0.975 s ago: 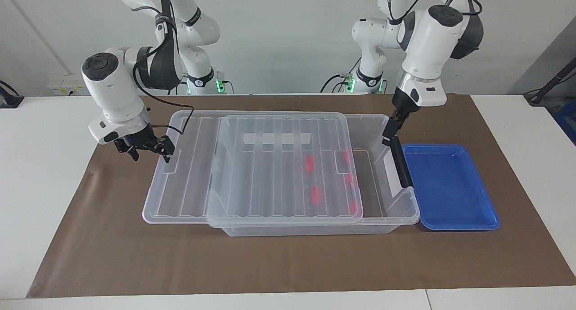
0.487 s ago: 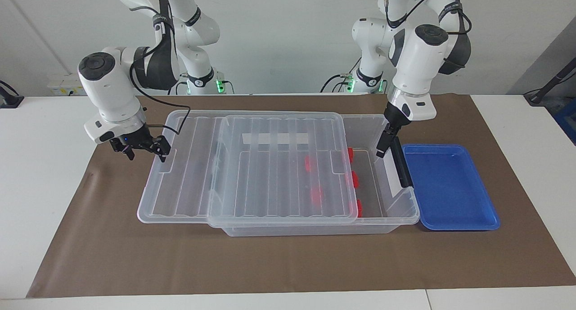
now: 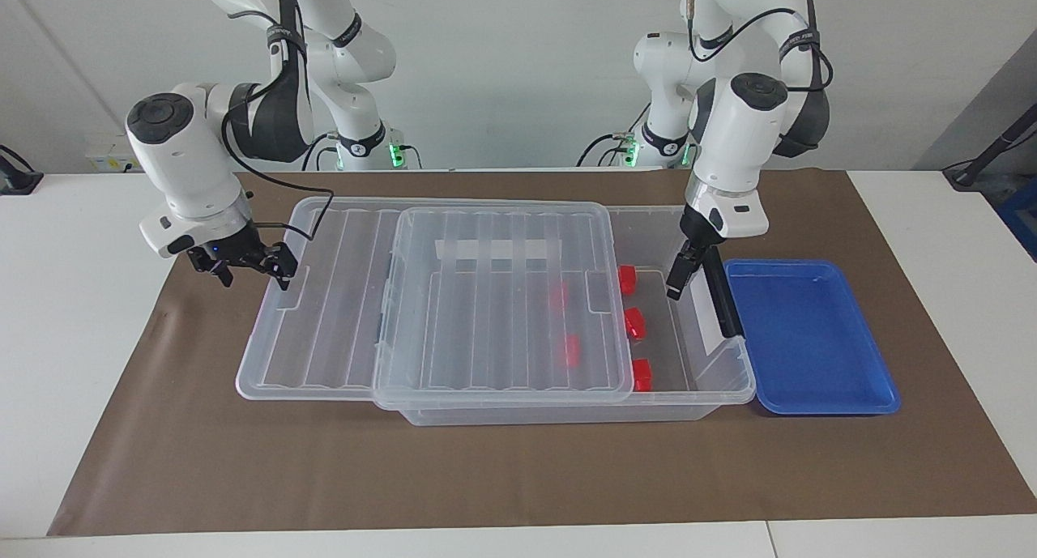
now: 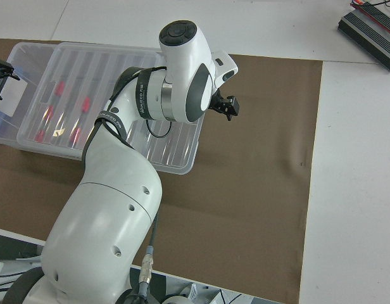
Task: Place red block in blue tray from box
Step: 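Slide the lid farther while the left gripper reaches the red block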
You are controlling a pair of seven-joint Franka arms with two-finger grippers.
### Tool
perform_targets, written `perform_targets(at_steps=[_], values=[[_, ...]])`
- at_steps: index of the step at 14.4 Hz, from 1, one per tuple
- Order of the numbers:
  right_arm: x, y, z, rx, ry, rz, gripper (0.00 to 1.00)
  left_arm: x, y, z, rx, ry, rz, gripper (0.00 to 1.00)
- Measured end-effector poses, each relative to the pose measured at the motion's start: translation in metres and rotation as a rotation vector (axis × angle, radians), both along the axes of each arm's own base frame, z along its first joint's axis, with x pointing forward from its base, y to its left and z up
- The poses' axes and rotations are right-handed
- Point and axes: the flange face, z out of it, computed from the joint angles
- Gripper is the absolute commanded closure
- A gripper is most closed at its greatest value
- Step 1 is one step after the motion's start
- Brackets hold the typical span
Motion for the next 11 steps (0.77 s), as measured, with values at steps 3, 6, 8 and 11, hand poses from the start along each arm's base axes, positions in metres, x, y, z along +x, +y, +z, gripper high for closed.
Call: perform_targets(at_steps=[3,6,8,11], values=[[0.000,-0.002,0.000,0.000,0.001,-0.003,0.00,0.001,-0.005,-0.007,-0.004,-0.015,-0.009,0.00],[-0.001,-0.002,0.000,0.000,0.003,-0.004,0.00,0.000,-0.019,-0.017,0.000,-0.026,-0.051,0.00],[-0.001,-0.002,0.002,0.000,0.000,-0.004,0.00,0.000,-0.024,-0.024,0.018,-0.022,-0.114,0.00],[-0.001,-0.002,0.017,0.000,0.000,-0.005,0.00,0.001,-0.026,-0.035,0.038,-0.009,-0.181,0.00]])
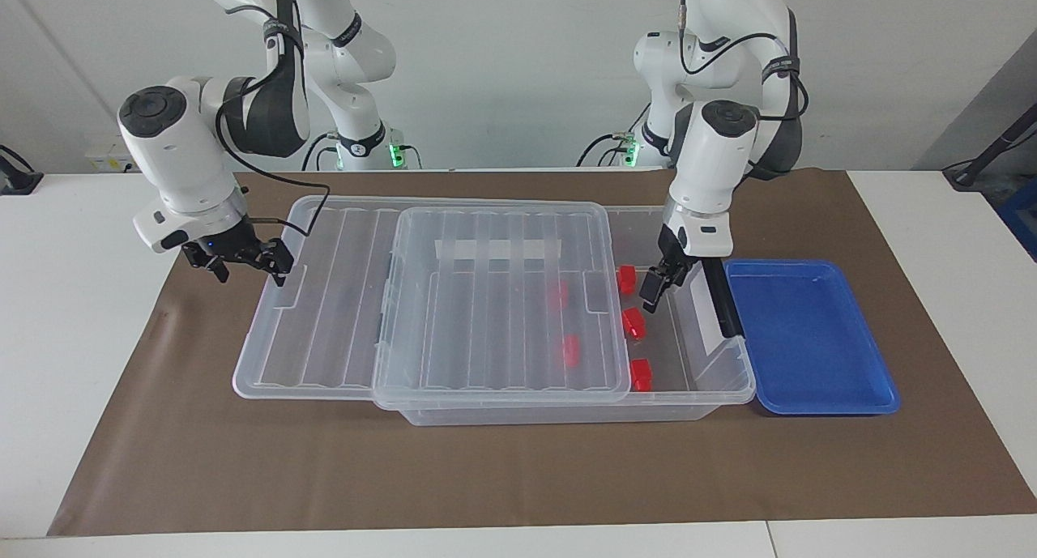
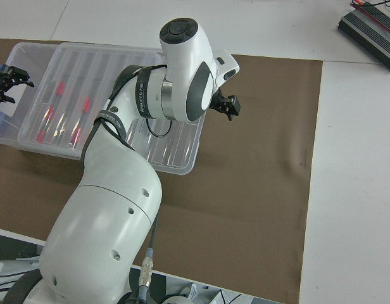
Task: Place red block in blue tray from box
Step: 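Slide the lid farther while the left gripper reaches the red block, then grasp a red block inside the box with the left gripper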
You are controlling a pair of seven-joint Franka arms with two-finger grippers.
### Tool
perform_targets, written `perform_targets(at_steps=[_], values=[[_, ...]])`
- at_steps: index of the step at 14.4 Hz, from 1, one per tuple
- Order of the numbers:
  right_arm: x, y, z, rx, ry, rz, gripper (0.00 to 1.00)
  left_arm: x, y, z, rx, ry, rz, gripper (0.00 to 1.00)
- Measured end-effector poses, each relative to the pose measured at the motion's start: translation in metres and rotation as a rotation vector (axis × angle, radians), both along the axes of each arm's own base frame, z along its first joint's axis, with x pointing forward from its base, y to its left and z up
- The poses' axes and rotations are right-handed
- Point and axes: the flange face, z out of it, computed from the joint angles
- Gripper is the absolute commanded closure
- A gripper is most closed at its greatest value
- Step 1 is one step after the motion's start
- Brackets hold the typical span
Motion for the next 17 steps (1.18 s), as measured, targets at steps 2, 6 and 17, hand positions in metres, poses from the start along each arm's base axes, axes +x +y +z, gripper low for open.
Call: perform_targets(at_steps=[2,6,17], values=[[-0.002,0.002,0.021,0.001,0.002,0.001,0.00,0.001,-0.002,-0.007,0.011,0.007,-0.039,0.00],[-0.012,0.004,0.082,0.007,-0.030,-0.003,0.00,0.002,0.001,-0.016,0.036,0.014,-0.115,0.00],[-0.059,0.010,0.176,0.040,0.061,-0.010,0.00,0.005,0.001,-0.038,0.040,0.029,-0.108,0.00]])
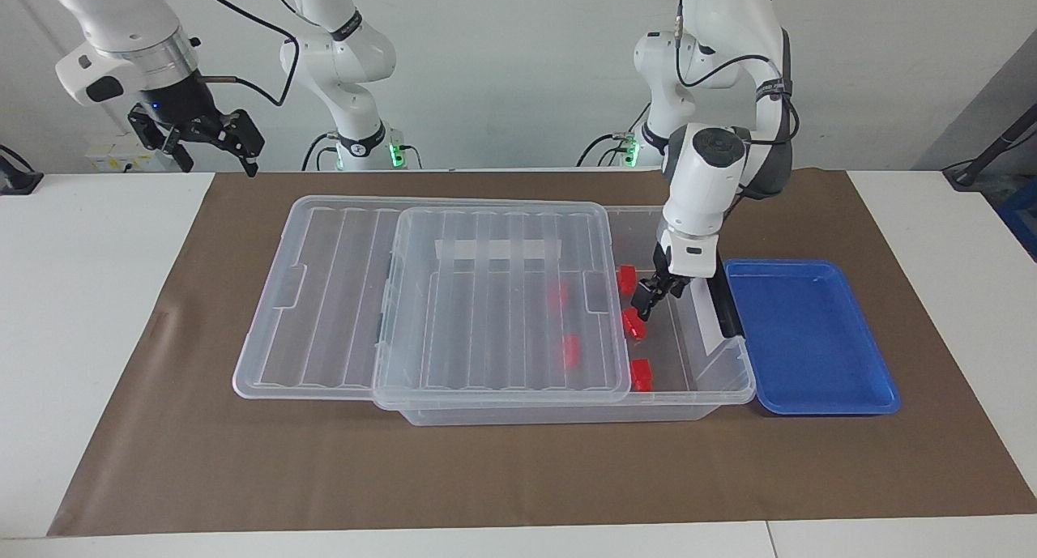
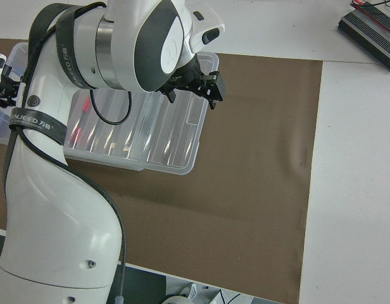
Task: Place red block in blue tray from box
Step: 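Grasp a red block inside the box with the left gripper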
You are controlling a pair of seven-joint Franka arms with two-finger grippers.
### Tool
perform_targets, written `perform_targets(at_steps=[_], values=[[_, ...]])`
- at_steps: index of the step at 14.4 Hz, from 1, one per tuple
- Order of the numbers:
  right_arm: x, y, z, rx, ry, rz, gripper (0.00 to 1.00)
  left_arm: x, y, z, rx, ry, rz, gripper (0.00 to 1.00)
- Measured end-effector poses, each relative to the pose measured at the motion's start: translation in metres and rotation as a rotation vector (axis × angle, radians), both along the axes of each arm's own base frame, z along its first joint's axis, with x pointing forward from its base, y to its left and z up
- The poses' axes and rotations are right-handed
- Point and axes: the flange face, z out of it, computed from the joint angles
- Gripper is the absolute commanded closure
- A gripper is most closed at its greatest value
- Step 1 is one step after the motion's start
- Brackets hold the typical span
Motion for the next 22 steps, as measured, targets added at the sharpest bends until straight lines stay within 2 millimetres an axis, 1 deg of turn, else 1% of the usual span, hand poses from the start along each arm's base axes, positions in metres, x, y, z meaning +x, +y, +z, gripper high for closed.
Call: perform_targets(at_steps=[3,7,13,16,22], values=[[0.001,0.001,-0.005,-0.002,0.024,0.023,0.00,0.002,-0.001,-0.009,-0.001,-0.002,-0.001,0.00],[0.004,0.001,-0.005,-0.003,0.038,0.024,0.00,0.005,-0.003,-0.021,-0.001,-0.002,-0.002,0.00],[0.005,0.001,-0.005,-0.004,0.038,0.025,0.00,0.006,-0.012,-0.048,0.003,0.013,-0.013,0.00],[0.005,0.001,-0.004,-0.004,0.037,0.025,0.00,0.005,-0.013,-0.049,0.034,0.004,-0.043,0.00],[0.005,0.000,-0.004,-0.004,0.036,0.022,0.00,-0.004,-0.032,-0.053,0.072,-0.001,-0.110,0.00]])
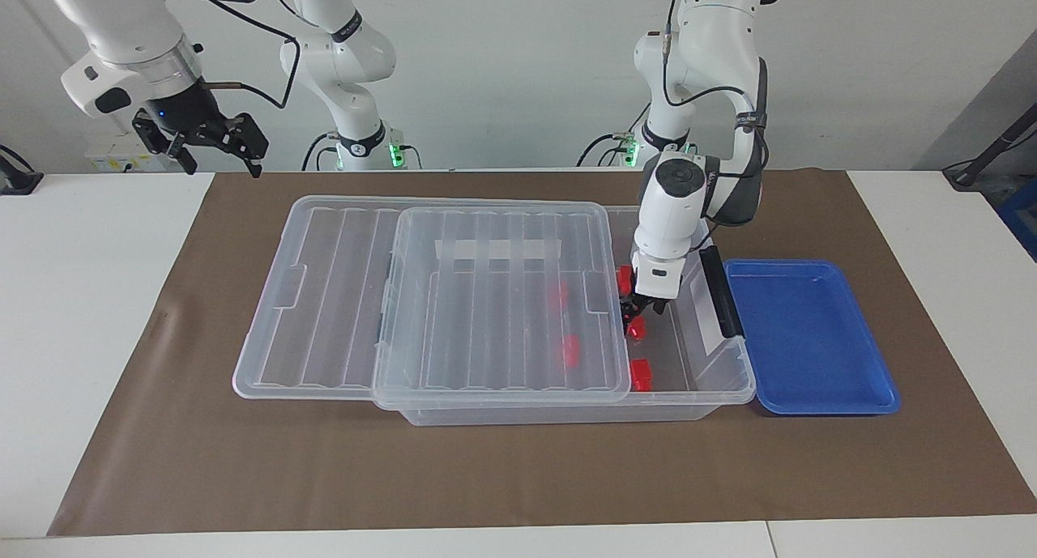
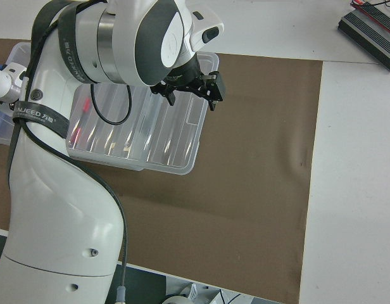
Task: Place red block in blue tray from box
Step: 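Grasp a red block inside the box with the left gripper, then lift the red block up out of the box with the left gripper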
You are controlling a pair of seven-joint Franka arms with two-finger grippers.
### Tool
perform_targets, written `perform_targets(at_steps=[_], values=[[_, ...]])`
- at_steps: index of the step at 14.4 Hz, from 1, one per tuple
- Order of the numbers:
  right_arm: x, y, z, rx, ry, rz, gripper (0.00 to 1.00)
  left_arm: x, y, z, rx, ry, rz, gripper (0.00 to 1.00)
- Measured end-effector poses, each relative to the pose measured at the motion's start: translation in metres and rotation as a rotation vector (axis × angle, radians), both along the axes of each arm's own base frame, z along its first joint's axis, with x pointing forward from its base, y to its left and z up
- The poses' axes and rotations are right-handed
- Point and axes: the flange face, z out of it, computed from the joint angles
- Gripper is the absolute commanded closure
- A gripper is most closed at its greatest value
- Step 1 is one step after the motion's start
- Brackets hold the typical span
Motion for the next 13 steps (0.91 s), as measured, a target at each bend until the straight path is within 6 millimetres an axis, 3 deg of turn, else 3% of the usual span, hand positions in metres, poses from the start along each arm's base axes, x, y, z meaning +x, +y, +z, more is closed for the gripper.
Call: perform_targets(at_steps=[5,13], values=[[0.000,0.003,0.000,0.000,0.000,0.006,0.00,-0.008,0.001,-0.012,0.048,0.010,-0.040,0.00],[0.001,0.007,0.000,0.000,-0.001,0.012,0.00,-0.016,-0.011,-0.015,0.052,0.016,-0.066,0.00]])
